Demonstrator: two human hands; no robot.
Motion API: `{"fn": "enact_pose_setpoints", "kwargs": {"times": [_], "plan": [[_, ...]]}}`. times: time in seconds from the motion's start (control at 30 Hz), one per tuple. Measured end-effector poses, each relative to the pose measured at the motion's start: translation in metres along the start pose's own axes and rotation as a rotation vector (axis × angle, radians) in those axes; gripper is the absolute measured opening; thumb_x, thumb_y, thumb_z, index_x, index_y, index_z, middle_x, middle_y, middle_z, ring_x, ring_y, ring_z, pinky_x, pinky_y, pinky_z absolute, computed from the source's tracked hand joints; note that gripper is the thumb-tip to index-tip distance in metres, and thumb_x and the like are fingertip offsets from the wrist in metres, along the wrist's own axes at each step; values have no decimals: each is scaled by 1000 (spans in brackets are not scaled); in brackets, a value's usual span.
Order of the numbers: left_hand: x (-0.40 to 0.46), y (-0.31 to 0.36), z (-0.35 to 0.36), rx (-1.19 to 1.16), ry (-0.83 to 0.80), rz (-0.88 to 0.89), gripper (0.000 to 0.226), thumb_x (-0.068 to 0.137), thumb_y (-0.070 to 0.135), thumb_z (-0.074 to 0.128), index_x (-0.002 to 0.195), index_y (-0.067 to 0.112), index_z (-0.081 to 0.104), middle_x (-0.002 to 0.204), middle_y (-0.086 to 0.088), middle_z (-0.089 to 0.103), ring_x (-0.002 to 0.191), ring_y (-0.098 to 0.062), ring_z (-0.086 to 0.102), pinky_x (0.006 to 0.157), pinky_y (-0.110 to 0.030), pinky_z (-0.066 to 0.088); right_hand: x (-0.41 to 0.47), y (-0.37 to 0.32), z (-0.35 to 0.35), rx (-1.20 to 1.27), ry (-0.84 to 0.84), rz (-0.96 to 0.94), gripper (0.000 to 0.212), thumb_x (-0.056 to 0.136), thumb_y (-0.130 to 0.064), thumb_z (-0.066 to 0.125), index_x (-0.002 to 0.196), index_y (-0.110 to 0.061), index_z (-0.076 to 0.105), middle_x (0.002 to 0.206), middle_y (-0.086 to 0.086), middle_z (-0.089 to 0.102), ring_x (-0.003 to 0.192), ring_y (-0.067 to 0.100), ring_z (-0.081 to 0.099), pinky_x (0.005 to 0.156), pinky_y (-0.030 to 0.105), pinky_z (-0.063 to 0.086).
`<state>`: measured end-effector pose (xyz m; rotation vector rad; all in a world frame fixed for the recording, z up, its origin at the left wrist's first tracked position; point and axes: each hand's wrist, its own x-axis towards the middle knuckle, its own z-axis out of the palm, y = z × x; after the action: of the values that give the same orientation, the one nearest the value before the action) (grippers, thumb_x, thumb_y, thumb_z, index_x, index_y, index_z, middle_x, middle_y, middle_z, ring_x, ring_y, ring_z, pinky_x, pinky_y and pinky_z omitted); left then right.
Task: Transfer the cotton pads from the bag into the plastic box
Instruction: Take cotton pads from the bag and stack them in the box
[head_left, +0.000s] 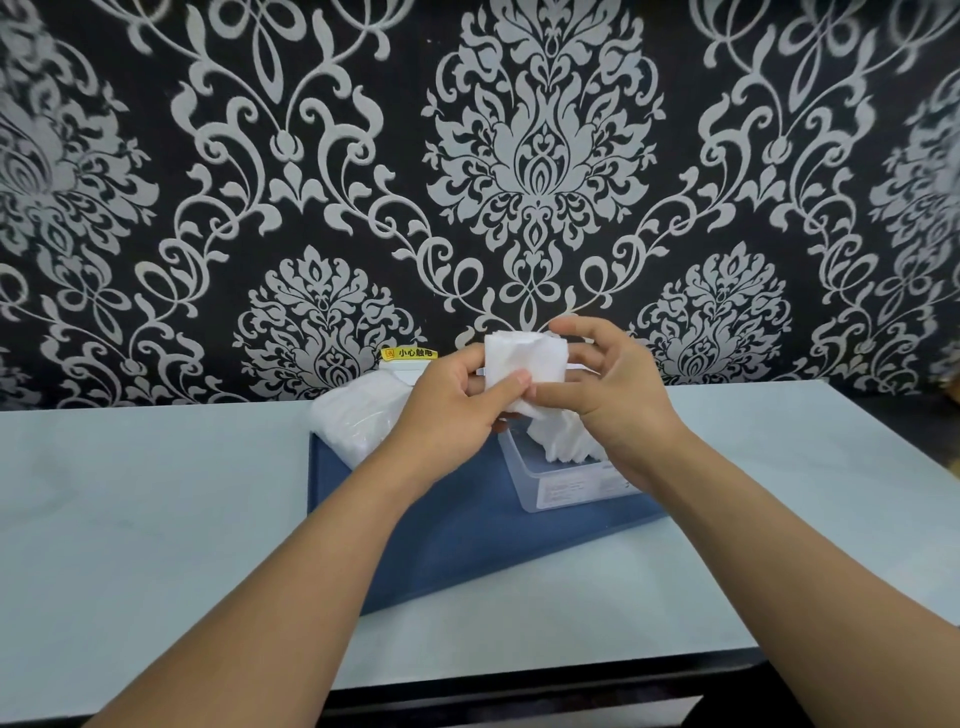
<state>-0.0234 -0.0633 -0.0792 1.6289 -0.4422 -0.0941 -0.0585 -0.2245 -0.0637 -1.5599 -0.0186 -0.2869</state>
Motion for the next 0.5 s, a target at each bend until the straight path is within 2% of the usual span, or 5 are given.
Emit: {"fn": "enact_pose_setpoints", "kwargs": {"times": [0.13,0.23,0.3,0.43,0.5], "plan": [[0,-3,-3,-1,-22,26,31,95,14,67,125,24,66,101,-4,79,97,-27,75,91,-53,58,0,3,0,-55,4,-46,57,69,12,83,116,-13,64,105,11,73,95,33,72,84,49,60],[2,-6,-2,7,-2,77,32,92,8,68,118,27,71,109,-3,77,102,-26,73,93,-52,58,-1,1,1,-118,16,-147,58,67,9,85,116,-15,64,101,7,71,88,15,68,83,34,61],[2,-5,-1,-13,12,98,35,93,4,66,112,32,72,111,-2,75,101,-25,73,91,-47,59,-2,0,2,-107,5,-171,59,67,8,85,117,-15,64,102,1,69,89,10,66,79,24,58],[2,-5,1,-75,13,91,30,96,4,64,117,25,71,113,-1,75,103,-22,73,87,-36,59,-2,-1,2,-101,3,-196,55,67,6,86,113,-17,65,112,4,67,95,13,62,75,23,56],[2,-4,0,-109,27,65,28,96,4,64,113,26,70,112,-1,75,101,-18,73,83,-32,59,-1,-1,2,-106,40,-220,50,66,3,88,106,-14,63,110,6,66,92,14,63,74,25,58]]}}
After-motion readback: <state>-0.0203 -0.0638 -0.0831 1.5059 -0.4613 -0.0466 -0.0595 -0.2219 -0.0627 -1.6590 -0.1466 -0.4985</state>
